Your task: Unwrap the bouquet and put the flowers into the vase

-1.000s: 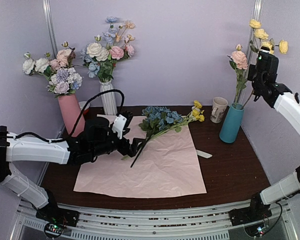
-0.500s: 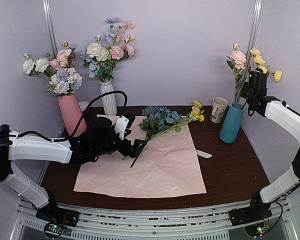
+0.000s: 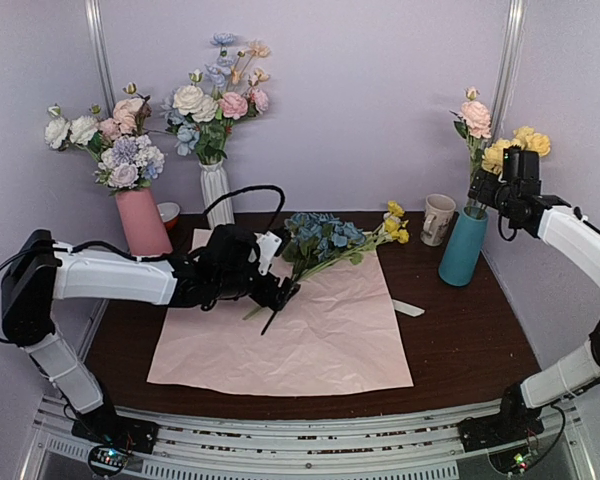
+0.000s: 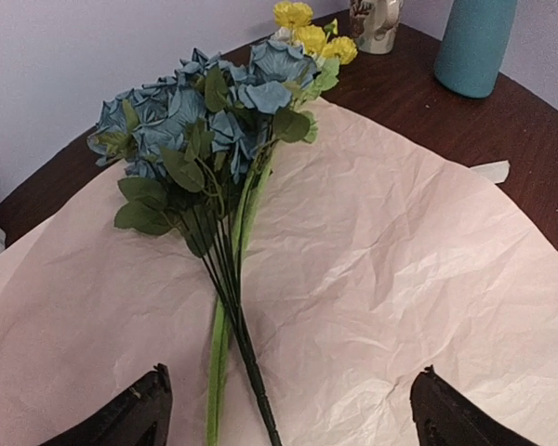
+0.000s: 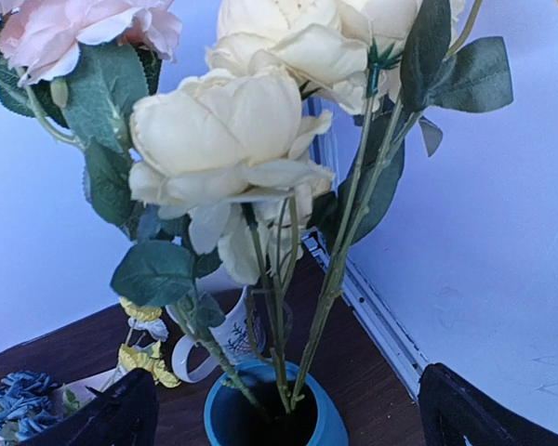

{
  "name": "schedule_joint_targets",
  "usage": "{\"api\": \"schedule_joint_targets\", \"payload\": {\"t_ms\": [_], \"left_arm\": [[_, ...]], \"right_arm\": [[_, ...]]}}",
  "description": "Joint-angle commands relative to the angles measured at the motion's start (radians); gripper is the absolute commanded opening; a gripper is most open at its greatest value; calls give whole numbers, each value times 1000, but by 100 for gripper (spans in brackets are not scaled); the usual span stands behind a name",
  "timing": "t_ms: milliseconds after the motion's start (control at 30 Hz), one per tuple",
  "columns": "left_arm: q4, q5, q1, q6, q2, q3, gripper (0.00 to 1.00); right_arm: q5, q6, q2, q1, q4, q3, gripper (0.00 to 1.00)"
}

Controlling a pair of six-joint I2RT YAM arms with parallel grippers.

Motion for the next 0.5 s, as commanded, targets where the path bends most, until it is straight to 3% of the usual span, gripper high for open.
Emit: {"api": "schedule_joint_targets", "payload": {"t_ms": [0, 467], "left_arm": [[-93, 48, 39, 37, 53, 72, 89], [-127, 177, 100, -20, 177, 130, 53]], "right_arm": [[-108, 50, -67, -4, -89, -18, 100], [-252, 156, -284, 40, -102, -246, 100]]}}
